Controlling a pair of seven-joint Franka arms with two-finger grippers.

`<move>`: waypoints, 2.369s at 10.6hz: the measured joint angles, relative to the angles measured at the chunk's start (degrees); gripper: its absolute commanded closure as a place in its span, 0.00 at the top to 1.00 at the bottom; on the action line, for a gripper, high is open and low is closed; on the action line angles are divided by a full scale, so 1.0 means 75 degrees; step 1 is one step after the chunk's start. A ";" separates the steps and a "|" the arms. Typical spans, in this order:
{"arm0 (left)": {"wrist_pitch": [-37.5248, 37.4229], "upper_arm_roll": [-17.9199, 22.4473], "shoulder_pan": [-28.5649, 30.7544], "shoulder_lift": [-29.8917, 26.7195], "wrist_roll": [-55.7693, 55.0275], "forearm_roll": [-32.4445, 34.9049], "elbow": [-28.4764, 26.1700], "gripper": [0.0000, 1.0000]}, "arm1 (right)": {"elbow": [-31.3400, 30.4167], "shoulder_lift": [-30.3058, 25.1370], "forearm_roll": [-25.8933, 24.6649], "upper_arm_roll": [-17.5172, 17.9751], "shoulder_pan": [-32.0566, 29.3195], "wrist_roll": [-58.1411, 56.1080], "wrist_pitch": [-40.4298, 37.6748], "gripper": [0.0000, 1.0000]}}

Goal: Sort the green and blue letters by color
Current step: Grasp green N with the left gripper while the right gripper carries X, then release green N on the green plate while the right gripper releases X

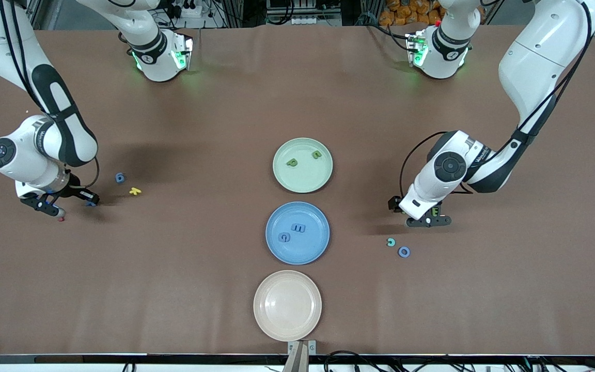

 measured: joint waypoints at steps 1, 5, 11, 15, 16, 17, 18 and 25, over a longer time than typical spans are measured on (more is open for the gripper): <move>0.0000 0.0000 -0.0003 0.0028 0.0000 0.0000 0.0010 0.04 | 0.0185 -0.0003 0.0001 0.0048 0.0033 0.0073 -0.0206 0.03; 0.0021 -0.0075 -0.0032 0.0046 0.0001 0.0000 0.0041 0.00 | 0.1155 -0.0023 0.0006 0.0215 0.1020 0.1877 -0.1014 0.04; 0.0010 -0.0104 -0.0096 0.0034 -0.0217 0.0000 0.0069 0.00 | 0.2448 0.0247 0.0012 0.0883 0.2890 0.4284 -0.1009 0.04; -0.0291 -0.0572 -0.0339 -0.0077 -0.1251 0.0000 0.0128 0.00 | 0.3916 0.1172 0.0254 0.0903 0.4065 0.4480 -0.1006 0.04; -0.0440 -0.0723 -0.0361 -0.0159 -0.1468 0.0000 0.0148 0.00 | 0.4267 0.1428 0.0273 0.0905 0.4290 0.4484 -0.0987 0.04; -0.0508 -0.0842 -0.0373 -0.0224 -0.1671 0.0000 0.0151 0.00 | 0.4535 0.1653 0.0328 0.0904 0.4497 0.4485 -0.0873 0.04; -0.0546 -0.0962 -0.0377 -0.0250 -0.1897 0.0000 0.0154 0.00 | 0.4705 0.1843 0.0540 0.0905 0.4684 0.4492 -0.0698 0.04; -0.0778 -0.1958 -0.0777 -0.0260 -0.3989 0.0000 0.0287 0.00 | 0.5657 0.2797 0.0982 0.1135 0.5606 0.5876 0.0097 1.00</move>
